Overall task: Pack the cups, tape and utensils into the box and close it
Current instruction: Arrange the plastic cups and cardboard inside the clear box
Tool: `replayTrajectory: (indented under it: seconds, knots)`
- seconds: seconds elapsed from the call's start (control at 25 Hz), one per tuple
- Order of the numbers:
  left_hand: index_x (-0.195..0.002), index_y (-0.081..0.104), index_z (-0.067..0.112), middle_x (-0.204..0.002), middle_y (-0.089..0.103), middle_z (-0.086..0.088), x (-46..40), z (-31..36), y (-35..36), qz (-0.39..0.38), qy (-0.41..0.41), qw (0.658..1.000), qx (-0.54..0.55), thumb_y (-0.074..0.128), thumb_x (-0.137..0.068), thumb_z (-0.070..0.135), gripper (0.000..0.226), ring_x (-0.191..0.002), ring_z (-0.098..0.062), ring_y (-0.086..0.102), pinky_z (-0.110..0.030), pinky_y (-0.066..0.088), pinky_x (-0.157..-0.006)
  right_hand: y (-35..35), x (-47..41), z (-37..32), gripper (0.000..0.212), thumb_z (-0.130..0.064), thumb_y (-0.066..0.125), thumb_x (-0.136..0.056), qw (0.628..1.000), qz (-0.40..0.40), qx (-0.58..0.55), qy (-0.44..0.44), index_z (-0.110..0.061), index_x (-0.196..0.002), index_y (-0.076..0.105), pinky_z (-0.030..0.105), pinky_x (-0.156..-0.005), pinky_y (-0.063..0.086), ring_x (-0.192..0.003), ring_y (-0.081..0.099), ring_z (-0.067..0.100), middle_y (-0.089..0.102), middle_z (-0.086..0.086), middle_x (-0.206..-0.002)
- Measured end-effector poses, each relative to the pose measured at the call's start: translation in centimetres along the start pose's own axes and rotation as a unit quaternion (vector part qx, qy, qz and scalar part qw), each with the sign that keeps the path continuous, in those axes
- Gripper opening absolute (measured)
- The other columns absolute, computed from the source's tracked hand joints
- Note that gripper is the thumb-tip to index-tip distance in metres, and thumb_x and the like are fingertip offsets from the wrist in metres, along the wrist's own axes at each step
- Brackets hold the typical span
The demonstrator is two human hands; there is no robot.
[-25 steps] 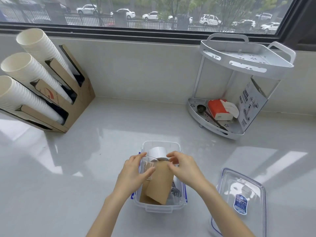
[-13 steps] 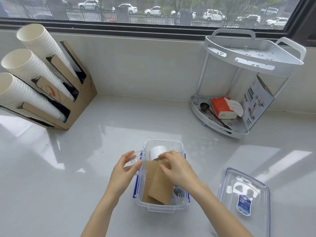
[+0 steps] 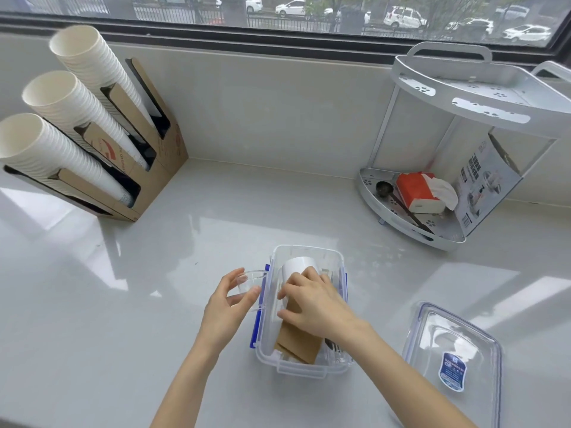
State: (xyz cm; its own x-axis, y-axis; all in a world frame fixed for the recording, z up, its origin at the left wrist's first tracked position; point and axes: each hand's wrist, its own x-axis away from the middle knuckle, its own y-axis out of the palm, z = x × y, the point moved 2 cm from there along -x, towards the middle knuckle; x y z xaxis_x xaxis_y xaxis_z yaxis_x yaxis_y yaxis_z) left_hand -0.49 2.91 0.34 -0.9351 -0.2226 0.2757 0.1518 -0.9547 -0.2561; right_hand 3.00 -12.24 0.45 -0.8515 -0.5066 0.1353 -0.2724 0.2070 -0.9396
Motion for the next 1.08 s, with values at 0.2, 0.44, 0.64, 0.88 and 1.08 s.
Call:
replayTrajectory:
  seconds: [0.2,0.44,0.64,0.88,1.08]
  knots:
    - [-0.131,0.041,0.022,-0.133,0.05,-0.001,0.1,0.1,0.2,-0.005,0.008,1.0,-0.007,0.057,-0.085,0.026,0.049,-0.104,-0.018,0.054,-0.028,0.041,-0.084,-0.1,0.7,0.9,0.039,-0.037,0.051,-0.085,1.0,-0.015,0.016,0.009,-0.027,-0.123,0.054,0.036,-0.1,0.028,-0.117,0.036,0.023,0.05,0.0,-0.124]
    - [-0.131,0.04,0.023,-0.135,0.049,0.0,0.3,0.2,0.2,-0.009,0.009,1.0,-0.016,0.057,-0.085,0.027,0.049,-0.105,-0.017,0.054,-0.027,0.04,-0.083,0.0,0.9,1.2,0.048,-0.042,0.051,-0.086,0.999,-0.02,0.03,0.036,-0.023,-0.129,0.046,0.037,-0.102,0.027,-0.118,0.035,0.024,0.047,0.003,-0.125]
    - [-0.132,0.04,0.022,-0.135,0.049,-0.001,0.4,0.3,0.3,-0.011,0.011,1.0,-0.019,0.057,-0.085,0.026,0.05,-0.107,-0.019,0.055,-0.027,0.042,-0.084,0.3,0.6,0.4,0.047,-0.045,0.046,-0.087,0.996,0.011,0.047,0.081,-0.019,-0.126,0.049,0.038,-0.098,0.03,-0.118,0.039,0.026,0.05,0.006,-0.124]
    - [-0.132,0.04,0.021,-0.133,0.049,0.0,0.4,0.3,0.3,-0.013,0.014,1.0,-0.017,0.058,-0.084,0.025,0.051,-0.109,-0.022,0.057,-0.028,0.041,-0.083,1.0,-0.7,-1.1,0.028,-0.016,0.041,-0.091,0.991,0.049,0.081,0.1,-0.003,-0.109,0.058,0.039,-0.088,0.036,-0.11,0.051,0.033,0.06,0.015,-0.115]
    - [-0.13,0.042,0.023,-0.126,0.051,-0.002,0.5,0.5,0.1,-0.025,0.026,0.999,0.004,0.061,-0.083,0.019,0.051,-0.109,-0.02,0.057,-0.028,0.043,-0.086,-1.5,-0.2,0.4,0.03,-0.016,0.039,-0.091,0.978,0.138,-0.083,0.13,-0.008,-0.108,0.062,0.033,-0.08,0.038,-0.102,0.057,0.03,0.066,0.009,-0.102]
